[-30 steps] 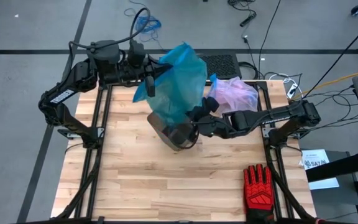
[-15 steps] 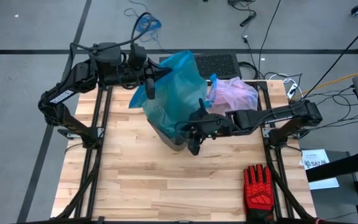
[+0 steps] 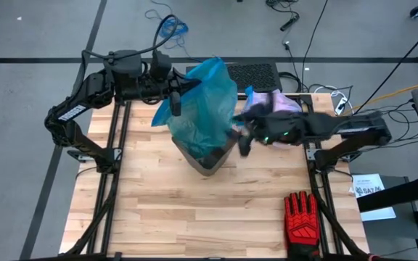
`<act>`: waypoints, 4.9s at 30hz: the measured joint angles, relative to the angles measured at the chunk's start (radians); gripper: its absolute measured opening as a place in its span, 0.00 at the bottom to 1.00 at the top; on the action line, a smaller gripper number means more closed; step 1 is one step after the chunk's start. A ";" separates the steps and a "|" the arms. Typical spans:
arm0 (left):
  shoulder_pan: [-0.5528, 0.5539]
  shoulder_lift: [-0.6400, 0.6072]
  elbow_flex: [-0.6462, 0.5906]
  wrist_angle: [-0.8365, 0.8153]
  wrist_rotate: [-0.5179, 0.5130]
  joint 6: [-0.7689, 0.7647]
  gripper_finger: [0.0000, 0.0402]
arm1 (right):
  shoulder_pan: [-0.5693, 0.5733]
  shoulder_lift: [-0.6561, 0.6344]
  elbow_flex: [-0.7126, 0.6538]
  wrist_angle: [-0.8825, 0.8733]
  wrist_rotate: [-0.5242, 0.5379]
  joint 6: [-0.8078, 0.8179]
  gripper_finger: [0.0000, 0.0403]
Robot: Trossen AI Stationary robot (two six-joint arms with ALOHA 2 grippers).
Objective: Place trash/remove bag and relplace
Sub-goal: Insert a new trash bag into the bin
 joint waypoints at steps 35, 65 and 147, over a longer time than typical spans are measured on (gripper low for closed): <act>-0.077 -0.002 0.000 -0.227 -0.070 -0.057 0.00 | -0.114 0.166 0.027 -0.007 0.014 0.121 0.00; -0.134 -0.030 0.000 -0.342 -0.193 -0.103 0.00 | -0.160 0.189 0.394 -0.501 -0.217 -0.124 0.45; -0.138 -0.015 0.000 -0.384 -0.257 -0.182 0.00 | -0.084 0.241 0.190 -0.315 -0.162 0.060 0.44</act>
